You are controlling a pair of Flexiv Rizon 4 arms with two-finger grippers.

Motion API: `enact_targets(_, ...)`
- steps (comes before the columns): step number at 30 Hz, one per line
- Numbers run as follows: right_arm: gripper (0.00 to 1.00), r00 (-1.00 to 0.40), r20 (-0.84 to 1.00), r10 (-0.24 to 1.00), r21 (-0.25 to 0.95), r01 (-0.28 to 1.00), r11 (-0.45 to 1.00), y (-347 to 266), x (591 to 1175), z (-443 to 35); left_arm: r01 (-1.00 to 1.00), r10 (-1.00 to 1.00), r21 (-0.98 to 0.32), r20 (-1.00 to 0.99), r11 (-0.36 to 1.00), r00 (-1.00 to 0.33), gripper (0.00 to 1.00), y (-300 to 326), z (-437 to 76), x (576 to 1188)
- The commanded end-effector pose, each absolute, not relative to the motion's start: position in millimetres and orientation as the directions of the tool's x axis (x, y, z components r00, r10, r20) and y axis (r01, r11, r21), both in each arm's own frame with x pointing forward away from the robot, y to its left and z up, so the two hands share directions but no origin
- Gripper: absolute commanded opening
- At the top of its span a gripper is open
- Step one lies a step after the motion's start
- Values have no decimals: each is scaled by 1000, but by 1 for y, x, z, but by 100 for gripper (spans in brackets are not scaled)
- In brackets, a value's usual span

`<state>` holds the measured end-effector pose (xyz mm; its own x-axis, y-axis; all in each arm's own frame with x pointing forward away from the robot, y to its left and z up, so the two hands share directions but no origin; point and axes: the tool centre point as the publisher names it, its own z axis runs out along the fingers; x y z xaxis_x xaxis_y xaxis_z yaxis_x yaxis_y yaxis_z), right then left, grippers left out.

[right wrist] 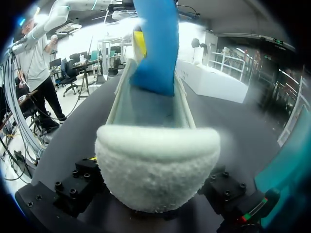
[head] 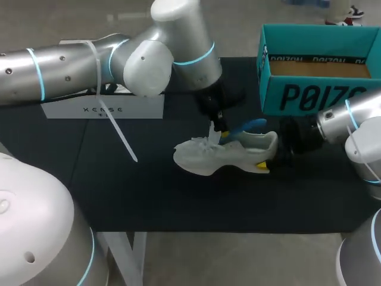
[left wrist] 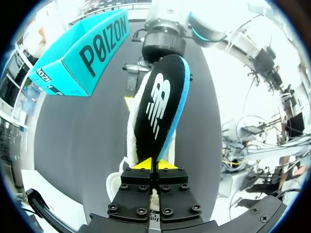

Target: Take the shoe out of the shoebox, open the shoe tongue, remove and reinsert the insole, then place the shoe into the shoebox

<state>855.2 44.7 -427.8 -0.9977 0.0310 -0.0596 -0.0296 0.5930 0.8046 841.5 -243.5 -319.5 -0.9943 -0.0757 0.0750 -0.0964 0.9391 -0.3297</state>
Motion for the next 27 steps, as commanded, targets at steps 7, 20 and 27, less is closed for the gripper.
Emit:
enact_targets(7,0,-998,-61,31,803,-31,595,46,855,-432,-67,-27,-437,98,897,-995,0,-269,-305,847)
enact_targets(20,0,-998,-61,31,803,-31,595,46,855,-432,24,63,-515,57,857,-996,0,-302,-252,839)
enact_targets(27,0,-998,-61,31,803,-31,595,46,855,-432,113,185,-544,79,831,-980,0,-297,-191,827)
